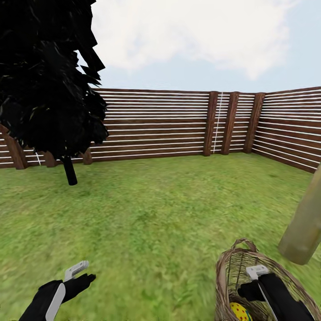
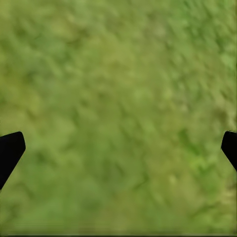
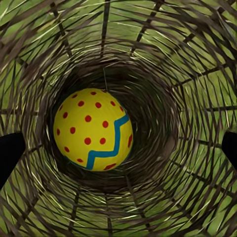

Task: Take the three Easter eggs out of the wicker basket on the lawn in the garden, then place them on the lawn next to a single tree (choose any tree) so that all three eggs are next to the same tree and none are left in the basket.

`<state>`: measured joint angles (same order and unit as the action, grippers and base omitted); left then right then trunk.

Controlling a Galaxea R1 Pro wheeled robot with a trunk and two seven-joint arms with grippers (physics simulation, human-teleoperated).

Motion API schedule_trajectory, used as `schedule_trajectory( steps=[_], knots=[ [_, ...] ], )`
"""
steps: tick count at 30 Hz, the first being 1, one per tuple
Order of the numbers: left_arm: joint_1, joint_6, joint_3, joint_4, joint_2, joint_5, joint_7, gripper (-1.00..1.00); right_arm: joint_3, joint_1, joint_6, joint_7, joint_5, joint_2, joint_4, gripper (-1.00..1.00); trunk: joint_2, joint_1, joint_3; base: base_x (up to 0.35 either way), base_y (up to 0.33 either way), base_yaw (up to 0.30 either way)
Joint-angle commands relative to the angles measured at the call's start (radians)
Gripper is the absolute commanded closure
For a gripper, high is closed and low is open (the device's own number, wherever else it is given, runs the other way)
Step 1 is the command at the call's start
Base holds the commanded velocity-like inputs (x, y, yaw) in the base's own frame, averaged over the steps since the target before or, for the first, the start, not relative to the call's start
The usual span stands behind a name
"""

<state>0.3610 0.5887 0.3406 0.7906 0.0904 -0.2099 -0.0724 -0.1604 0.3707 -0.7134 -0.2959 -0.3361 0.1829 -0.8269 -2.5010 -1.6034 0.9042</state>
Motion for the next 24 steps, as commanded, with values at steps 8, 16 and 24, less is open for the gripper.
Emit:
schedule_trajectory(
  steps=[8, 16, 24],
  knots=[
    [0.001, 0.005, 0.003, 0.001, 0.000, 0.000, -0.004, -1.00, -0.002, 0.000, -0.003, -0.009, -0.011, 0.000, -0.001, -1.00, -0.002, -0.003, 0.032, 0.000, 0.000, 0.000],
    [0.001, 0.005, 0.003, 0.001, 0.000, 0.000, -0.003, -1.00, -0.002, 0.000, -0.004, -0.009, -0.011, 0.000, -0.001, -1.00, -0.004, -0.007, 0.063, 0.000, 0.000, 0.000],
    [0.001, 0.005, 0.003, 0.001, 0.000, 0.000, -0.003, -1.00, -0.002, 0.000, -0.003, -0.009, -0.011, 0.000, 0.000, -1.00, -0.006, -0.011, 0.094, 0.000, 0.000, 0.000]
  ],
)
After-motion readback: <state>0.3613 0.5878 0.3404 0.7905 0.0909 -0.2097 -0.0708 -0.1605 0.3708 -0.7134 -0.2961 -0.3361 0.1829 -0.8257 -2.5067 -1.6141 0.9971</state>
